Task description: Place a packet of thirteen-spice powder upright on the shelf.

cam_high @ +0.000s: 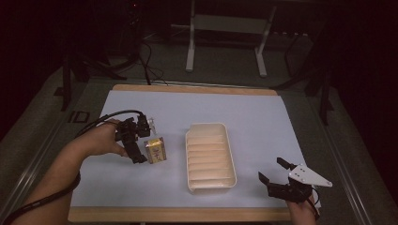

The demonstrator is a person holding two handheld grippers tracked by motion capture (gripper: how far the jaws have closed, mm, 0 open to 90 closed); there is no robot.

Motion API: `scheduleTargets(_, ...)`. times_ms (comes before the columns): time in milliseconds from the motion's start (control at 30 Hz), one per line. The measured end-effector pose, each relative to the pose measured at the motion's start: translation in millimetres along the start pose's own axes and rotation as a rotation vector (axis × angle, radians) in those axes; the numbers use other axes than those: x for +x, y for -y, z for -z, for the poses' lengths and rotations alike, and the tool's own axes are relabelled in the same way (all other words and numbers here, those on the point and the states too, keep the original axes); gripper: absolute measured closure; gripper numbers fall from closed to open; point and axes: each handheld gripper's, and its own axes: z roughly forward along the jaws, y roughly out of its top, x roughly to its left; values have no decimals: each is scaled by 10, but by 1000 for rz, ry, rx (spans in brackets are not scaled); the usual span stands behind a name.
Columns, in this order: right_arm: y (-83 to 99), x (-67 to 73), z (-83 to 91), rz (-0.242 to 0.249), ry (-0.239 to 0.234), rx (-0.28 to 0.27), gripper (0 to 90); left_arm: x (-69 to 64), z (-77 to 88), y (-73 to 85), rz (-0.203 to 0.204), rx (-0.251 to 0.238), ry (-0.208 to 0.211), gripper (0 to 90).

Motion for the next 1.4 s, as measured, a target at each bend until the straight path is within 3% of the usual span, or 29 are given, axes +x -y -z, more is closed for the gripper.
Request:
scheduleTargets(167,-2,8,-1,4,-4,5,138,20,-7,-83,-31,-10,21,253)
scheduleTargets(367,-3,7,-7,-2,-20,12,140,90,-84,-147,-8,-12,21,255)
scheduleTargets(533,-3,5,-5,-3,-23,9,140,151,-132,-181,8,-14,37,421)
scheduleTargets(700,-4,9,-4,-5,-28,8,142,156,-168,-193,0,13,55,475)
scheduleTargets(867,-17,27,9,7,-40,-3,142,170,-184,-186,16,6,80,574)
scheduleTargets(900,-16,27,7,7,-39,-2,142,161,-188,-189,8,9,63,575)
scheduleTargets(1033,-13,27,5,8,-34,0,142,161,-203,-184,11,12,67,593)
scheduleTargets(1133,-14,27,7,9,-35,-1,142,174,-207,-180,15,15,65,659)
scheduleTargets(1400,-8,22,1,13,-36,-3,142,188,-212,-193,15,24,63,669)
